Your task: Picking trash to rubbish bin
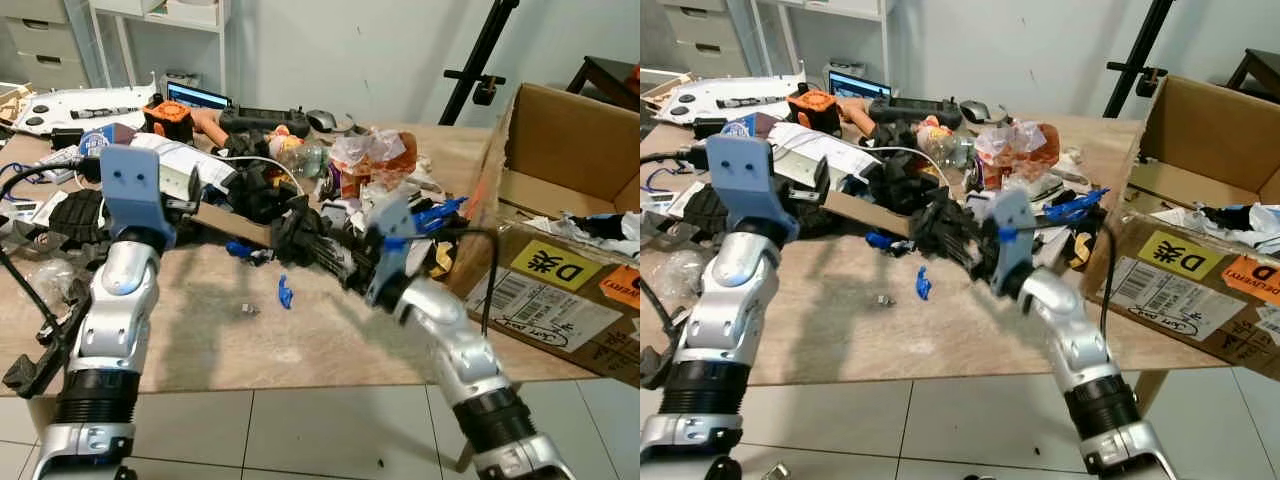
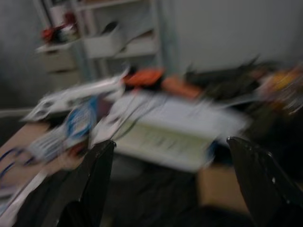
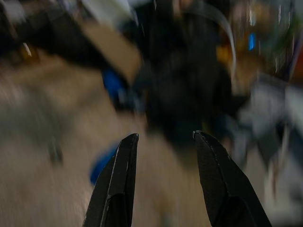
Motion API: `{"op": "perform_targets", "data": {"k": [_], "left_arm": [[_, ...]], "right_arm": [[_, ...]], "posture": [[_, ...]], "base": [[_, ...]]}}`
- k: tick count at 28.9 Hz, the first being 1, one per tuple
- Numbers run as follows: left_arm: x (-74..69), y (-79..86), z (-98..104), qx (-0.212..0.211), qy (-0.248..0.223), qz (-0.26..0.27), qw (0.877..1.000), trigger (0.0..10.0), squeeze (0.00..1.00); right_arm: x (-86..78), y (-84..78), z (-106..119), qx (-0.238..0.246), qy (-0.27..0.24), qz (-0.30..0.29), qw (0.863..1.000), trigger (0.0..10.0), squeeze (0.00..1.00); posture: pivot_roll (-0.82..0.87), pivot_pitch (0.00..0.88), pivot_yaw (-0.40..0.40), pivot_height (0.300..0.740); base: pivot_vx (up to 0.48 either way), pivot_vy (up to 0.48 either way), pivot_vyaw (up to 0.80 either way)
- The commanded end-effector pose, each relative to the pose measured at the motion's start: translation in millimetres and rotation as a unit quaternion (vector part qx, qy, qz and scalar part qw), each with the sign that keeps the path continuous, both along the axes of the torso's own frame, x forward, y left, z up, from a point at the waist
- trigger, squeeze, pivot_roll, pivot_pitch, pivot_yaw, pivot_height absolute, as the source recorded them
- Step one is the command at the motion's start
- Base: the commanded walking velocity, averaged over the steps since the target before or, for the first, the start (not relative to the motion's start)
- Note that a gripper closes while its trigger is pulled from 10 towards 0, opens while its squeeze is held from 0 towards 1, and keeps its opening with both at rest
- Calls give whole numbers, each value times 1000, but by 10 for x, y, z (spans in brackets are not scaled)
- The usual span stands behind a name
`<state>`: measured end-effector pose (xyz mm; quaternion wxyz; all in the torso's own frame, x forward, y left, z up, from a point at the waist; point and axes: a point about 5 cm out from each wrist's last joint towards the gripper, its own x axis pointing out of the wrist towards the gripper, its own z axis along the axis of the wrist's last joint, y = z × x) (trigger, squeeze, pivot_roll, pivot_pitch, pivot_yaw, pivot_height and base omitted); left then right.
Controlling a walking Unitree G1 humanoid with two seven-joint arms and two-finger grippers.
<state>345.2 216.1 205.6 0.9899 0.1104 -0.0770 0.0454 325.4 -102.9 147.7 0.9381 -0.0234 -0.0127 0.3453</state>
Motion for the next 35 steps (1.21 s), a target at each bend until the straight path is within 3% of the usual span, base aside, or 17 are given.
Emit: {"op": "perform_targets", "data": {"k": [1,2,3,13,14,16,19,22,25,31,35], "left_arm": [[-23,98,-214,15,60,42,997,10000,94],[-23,98,-214,15,60,42,997,10000,94],[-30,121,-244,15,67,53,996,10000,0],[-59,187,-431,0,86,100,991,10000,0],[-95,324,-411,17,87,152,984,10000,0],[-119,411,-395,23,89,185,978,10000,0],[-129,467,-429,-38,112,188,975,10000,0],[-143,513,-419,-32,115,185,975,10000,0],[-181,629,-385,-52,106,214,970,10000,0],[-213,696,-368,-73,101,245,961,10000,0],[-217,636,-511,-93,147,237,956,10000,0]], "right_arm": [[-51,-31,-110,-27,7,4,1000,10000,0],[-51,-31,-110,-27,7,4,1000,10000,0],[-78,-36,-142,-39,4,6,999,10000,0],[-118,-23,-209,-51,-28,-24,998,10000,0],[-150,26,-197,-33,-22,-7,999,10000,0],[-172,49,-195,-26,-19,2,999,10000,0],[-195,63,-201,-17,-14,8,1000,10000,0],[-200,66,-206,-14,-15,6,1000,10000,0],[-204,67,-215,-15,-18,6,1000,10000,0],[-207,61,-224,-17,-17,8,1000,10000,0],[-215,62,-229,-21,-16,11,1000,10000,0]], "posture": [[-5,119,-112,740],[-5,119,-112,740],[-6,117,-112,740],[-13,109,-108,740],[-12,106,-105,740],[-12,106,-105,740],[-12,107,-108,740],[-9,107,-107,740],[-8,110,-106,740],[-8,110,-106,740],[-9,111,-104,740]], "base": [[0,0,0],[0,0,0],[0,0,0],[0,0,0],[0,0,0],[0,0,0],[0,0,0],[0,0,0],[0,0,0],[0,0,0],[0,0,0]]}}
